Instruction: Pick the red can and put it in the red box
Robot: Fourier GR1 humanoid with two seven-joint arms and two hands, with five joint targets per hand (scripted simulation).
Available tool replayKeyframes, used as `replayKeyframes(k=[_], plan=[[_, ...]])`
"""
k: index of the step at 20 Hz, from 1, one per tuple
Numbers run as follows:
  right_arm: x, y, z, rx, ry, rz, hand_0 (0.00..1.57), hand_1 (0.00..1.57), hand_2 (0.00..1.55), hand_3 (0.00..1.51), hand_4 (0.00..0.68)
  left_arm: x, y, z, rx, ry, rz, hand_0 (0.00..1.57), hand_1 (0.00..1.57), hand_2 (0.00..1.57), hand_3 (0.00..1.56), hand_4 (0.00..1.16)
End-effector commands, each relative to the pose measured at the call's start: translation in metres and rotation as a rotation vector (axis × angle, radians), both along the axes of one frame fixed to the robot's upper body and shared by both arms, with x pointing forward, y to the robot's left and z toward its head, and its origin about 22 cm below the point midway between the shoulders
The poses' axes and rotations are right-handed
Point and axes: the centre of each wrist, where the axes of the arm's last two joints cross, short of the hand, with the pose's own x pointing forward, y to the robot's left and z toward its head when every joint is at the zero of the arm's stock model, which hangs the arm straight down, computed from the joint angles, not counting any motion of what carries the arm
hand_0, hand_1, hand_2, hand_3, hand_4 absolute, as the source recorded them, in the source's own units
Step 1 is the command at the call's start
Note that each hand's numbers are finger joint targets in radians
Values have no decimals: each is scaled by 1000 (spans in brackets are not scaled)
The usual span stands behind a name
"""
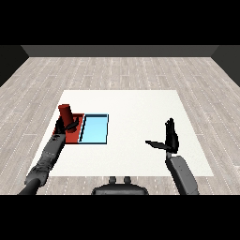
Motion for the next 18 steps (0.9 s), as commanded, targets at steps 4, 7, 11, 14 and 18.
replayKeyframes(k=[4,7,11,14,18], plan=[[23,-2,-2,36,14,-11,0,0,0,0,0,8,-9,-15,24,252,128,738,738,732,737,812],[24,-11,-14,23,10,-7,0,0,0,0,0,-19,4,-43,47,349,163,671,671,671,0,720],[27,-2,-19,29,12,0,0,0,0,0,0,-39,11,-60,-53,399,268,913,913,910,147,711],[20,-12,-19,54,-10,-11,0,0,0,0,0,-37,27,-49,-89,391,318,1285,1285,1170,0,698],[22,2,-23,45,-19,-23,0,0,0,0,0,-37,41,-41,-94,503,238,0,0,0,0,0]])
